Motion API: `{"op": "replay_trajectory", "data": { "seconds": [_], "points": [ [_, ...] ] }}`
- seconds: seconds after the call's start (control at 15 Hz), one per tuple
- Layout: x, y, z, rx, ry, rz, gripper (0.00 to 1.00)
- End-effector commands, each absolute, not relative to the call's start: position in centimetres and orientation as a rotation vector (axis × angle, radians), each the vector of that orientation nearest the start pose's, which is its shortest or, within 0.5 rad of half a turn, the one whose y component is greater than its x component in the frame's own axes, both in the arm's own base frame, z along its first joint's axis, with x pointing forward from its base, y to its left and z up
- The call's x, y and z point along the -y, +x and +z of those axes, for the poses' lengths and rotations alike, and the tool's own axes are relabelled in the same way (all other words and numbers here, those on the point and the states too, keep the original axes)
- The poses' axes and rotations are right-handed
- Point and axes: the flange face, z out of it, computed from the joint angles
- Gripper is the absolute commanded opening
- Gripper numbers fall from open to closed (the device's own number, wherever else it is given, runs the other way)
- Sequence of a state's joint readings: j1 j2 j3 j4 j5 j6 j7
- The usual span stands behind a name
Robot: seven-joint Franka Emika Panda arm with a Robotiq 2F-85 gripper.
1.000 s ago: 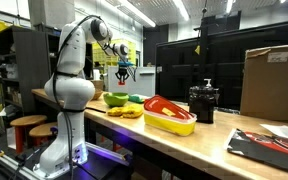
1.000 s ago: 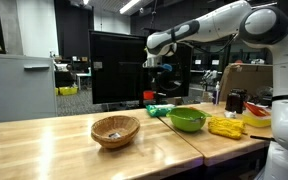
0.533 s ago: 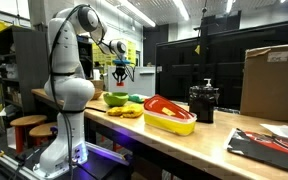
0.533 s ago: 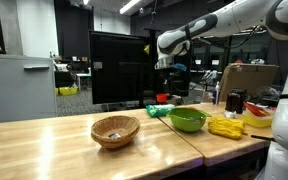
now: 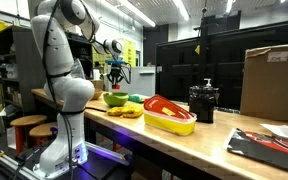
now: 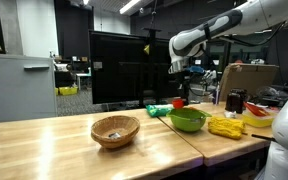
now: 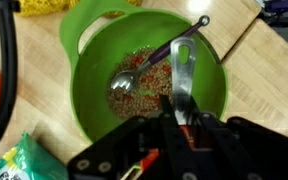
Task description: Pour the contents from the red pot into the green bowl
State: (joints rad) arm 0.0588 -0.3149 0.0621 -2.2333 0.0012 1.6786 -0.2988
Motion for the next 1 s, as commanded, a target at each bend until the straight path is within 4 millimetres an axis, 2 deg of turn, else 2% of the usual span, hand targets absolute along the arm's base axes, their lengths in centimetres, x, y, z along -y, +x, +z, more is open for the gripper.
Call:
{"op": "replay_trajectory", "data": {
  "seconds": [0.0, 0.33, 0.93],
  "points": [
    [-5.4, 39.1, 48.8, 0.55, -3.094, 0.438, 0.04],
    [-6.5, 37.3, 49.1, 0.432, -3.216, 0.498, 0.04],
    [-6.0, 38.2, 47.0, 0.227, -3.563, 0.389, 0.04]
  ]
}}
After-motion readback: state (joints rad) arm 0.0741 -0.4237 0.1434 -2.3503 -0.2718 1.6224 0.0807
